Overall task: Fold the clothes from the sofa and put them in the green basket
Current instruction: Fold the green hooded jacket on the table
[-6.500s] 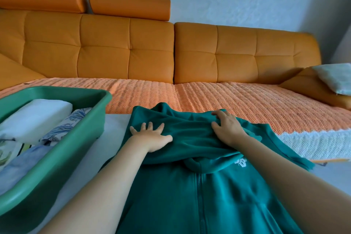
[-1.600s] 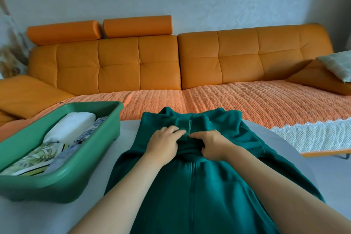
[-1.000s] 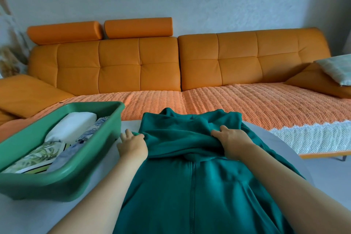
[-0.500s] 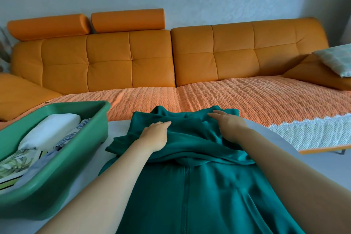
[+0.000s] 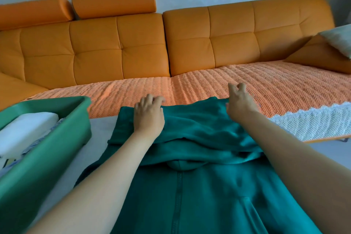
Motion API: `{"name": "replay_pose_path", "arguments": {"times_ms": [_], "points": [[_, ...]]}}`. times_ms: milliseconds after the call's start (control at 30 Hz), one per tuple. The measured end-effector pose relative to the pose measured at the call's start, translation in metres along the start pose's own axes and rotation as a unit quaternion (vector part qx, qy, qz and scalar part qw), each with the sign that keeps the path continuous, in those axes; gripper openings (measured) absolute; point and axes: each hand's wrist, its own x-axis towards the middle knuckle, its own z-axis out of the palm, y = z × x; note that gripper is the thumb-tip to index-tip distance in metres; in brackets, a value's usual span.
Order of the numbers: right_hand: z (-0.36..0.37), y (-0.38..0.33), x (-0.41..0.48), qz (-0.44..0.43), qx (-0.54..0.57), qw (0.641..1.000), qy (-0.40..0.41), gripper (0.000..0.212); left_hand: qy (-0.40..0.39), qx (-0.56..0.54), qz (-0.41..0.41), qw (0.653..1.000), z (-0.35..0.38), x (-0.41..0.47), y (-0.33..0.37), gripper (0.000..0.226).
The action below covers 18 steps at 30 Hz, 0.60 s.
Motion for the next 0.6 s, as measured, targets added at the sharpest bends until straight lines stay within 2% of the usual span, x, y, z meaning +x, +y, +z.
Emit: {"name": "replay_pose_path", "arguments": {"times_ms": [67, 167, 233, 300, 400, 500, 600], "points": [[0.008, -0.001, -0.004, -0.056, -0.012, 0.997, -0.059, 0.060, -0.109, -0.048, -0.002, 0.993, 0.008, -0.011, 0.000, 0.028], [0.017, -0.004, -0.011, -0.154, -0.037, 0.978, -0.136, 0.063, -0.323, -0.077, -0.073, 0.941, 0.012, -0.023, -0.013, 0.054], [0.023, -0.002, -0.018, -0.162, -0.057, 0.964, -0.203, 0.067, -0.380, -0.055, -0.078, 0.920, 0.008, -0.029, -0.020, 0.065], [0.027, 0.001, -0.026, -0.133, -0.076, 0.959, -0.239, 0.068, -0.401, -0.033, -0.073, 0.912, -0.001, -0.032, -0.021, 0.071], [0.022, 0.002, -0.037, -0.108, -0.108, 0.965, -0.213, 0.070, -0.391, -0.031, -0.046, 0.919, -0.015, -0.040, -0.019, 0.071], [0.010, -0.005, -0.051, -0.162, -0.082, 0.969, -0.169, 0.071, -0.342, -0.116, 0.024, 0.932, -0.032, -0.053, -0.023, 0.066], [-0.001, -0.015, -0.073, -0.233, -0.009, 0.953, -0.195, 0.072, -0.334, -0.142, 0.031, 0.931, -0.046, -0.063, -0.031, 0.080]]}}
